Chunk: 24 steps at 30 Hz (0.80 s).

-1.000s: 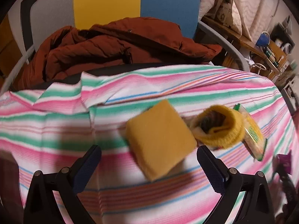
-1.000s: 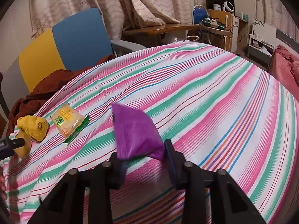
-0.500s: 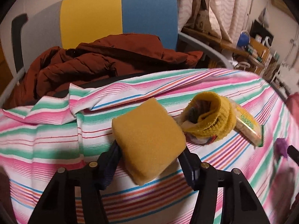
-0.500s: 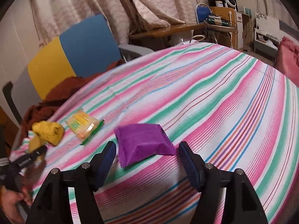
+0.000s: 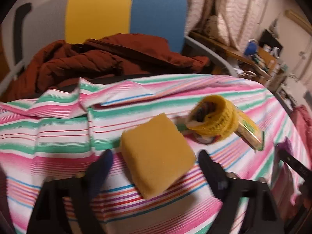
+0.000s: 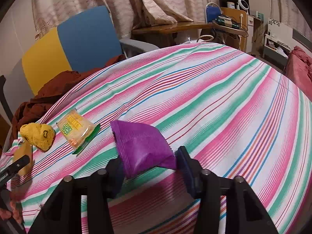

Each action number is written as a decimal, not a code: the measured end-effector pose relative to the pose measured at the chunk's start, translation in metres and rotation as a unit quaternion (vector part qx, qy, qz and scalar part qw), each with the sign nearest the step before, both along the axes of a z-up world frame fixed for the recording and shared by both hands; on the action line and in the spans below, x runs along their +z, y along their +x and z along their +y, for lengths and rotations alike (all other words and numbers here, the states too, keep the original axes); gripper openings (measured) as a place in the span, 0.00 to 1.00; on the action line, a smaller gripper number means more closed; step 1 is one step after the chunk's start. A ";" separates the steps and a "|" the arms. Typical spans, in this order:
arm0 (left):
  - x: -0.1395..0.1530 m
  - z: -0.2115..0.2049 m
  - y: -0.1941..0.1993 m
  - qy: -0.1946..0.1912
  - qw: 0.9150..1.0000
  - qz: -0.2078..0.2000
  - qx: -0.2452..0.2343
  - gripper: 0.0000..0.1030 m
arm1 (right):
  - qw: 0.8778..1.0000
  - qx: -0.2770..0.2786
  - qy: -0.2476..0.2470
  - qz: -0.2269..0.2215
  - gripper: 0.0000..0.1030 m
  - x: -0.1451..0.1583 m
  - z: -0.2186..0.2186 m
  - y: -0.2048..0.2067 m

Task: Organize objects
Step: 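Grasp the purple packet with the right tool while the left grasps the yellow sponge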

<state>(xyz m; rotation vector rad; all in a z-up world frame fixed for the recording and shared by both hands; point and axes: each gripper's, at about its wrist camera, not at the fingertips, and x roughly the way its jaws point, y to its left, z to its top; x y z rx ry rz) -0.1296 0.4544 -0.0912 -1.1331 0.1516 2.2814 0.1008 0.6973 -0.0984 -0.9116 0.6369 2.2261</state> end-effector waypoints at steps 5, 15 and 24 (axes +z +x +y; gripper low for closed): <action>-0.004 0.004 -0.019 0.008 0.998 -0.043 0.051 0.95 | 1.000 -0.003 0.000 0.005 0.28 -0.001 0.002 -0.002; -0.001 0.006 0.007 -0.002 0.999 0.038 -0.009 0.57 | 0.999 -0.016 0.001 0.049 0.28 0.004 0.003 0.011; 0.020 0.014 0.059 -0.006 0.987 0.139 -0.084 0.56 | 0.997 -0.002 0.047 0.062 0.23 0.017 -0.017 0.011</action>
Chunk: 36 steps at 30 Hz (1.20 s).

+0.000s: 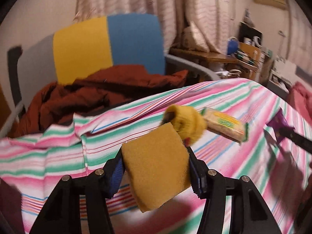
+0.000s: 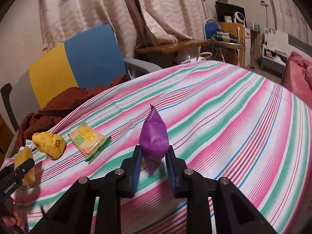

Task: Organize objects
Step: 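Grasp the purple packet with the right tool while the left grasps the yellow sponge, then carry the purple packet and yellow sponge to the gold tray and release both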

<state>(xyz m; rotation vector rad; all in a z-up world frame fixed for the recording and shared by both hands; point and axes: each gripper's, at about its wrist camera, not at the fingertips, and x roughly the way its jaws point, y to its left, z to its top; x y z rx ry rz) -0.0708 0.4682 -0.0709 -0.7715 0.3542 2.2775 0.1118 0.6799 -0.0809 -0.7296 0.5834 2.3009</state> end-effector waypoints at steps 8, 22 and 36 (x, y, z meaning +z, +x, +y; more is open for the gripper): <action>0.000 0.000 0.014 -0.010 1.000 0.003 -0.023 0.57 | 0.999 0.002 -0.033 -0.006 0.47 -0.004 0.007 0.000; -0.009 0.003 0.013 -0.021 1.000 -0.008 -0.022 0.57 | 0.998 0.005 -0.066 -0.007 0.30 -0.015 0.023 -0.017; 0.002 -0.022 0.031 0.004 1.000 0.012 -0.007 0.57 | 1.000 0.009 0.017 -0.015 0.29 0.004 -0.029 -0.011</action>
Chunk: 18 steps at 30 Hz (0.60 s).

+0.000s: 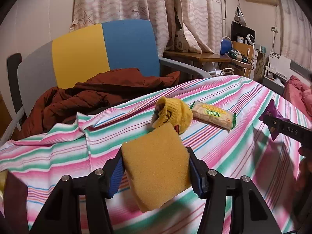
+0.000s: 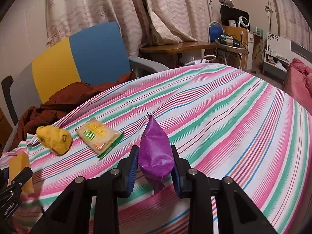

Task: Organize objects
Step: 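Carry the purple packet and yellow sponge to the gold tray and release both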

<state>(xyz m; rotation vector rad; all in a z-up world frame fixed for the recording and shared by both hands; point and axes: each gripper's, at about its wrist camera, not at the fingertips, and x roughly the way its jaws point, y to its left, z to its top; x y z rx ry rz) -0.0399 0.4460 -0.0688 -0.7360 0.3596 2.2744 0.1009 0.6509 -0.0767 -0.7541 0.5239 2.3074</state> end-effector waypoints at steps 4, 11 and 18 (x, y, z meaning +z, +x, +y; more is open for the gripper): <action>0.001 -0.013 0.007 0.007 1.000 -0.002 0.006 0.57 | 1.000 0.007 0.003 0.001 0.29 0.002 -0.016 0.003; 0.006 -0.037 0.028 0.018 1.000 0.006 -0.001 0.57 | 0.999 0.035 -0.006 0.013 0.29 0.005 -0.060 0.011; 0.011 -0.069 0.046 0.033 0.999 0.002 0.001 0.57 | 0.995 0.084 -0.036 0.029 0.29 0.010 -0.114 0.015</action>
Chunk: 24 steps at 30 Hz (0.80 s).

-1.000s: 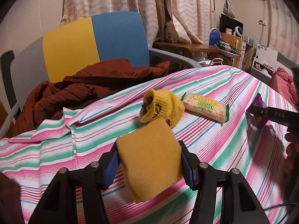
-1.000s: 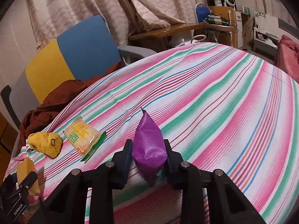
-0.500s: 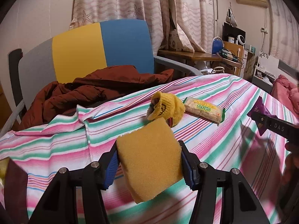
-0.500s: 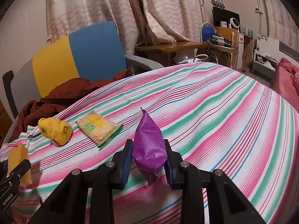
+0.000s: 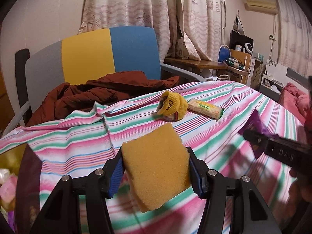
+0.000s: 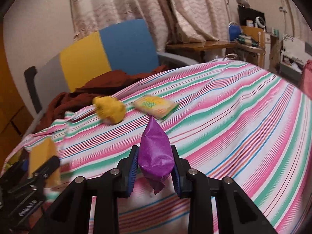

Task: Organize objects
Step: 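Carry the purple packet and yellow sponge to the gold tray and release both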

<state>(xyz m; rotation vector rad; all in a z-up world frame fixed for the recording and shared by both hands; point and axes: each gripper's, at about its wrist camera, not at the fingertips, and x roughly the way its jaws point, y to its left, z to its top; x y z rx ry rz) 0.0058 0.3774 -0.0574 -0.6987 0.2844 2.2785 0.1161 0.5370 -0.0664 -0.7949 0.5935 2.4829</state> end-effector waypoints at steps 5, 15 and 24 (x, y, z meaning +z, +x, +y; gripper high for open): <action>0.006 -0.025 0.005 0.017 1.000 -0.023 0.003 0.57 | 0.999 0.039 -0.018 0.003 0.29 0.003 -0.039 -0.001; 0.011 -0.083 0.023 0.039 0.997 -0.056 0.018 0.57 | 0.994 0.102 -0.031 0.016 0.29 0.022 -0.095 -0.007; 0.039 -0.148 0.035 0.081 0.994 -0.051 0.042 0.58 | 0.986 0.162 -0.043 0.023 0.29 0.036 -0.145 -0.022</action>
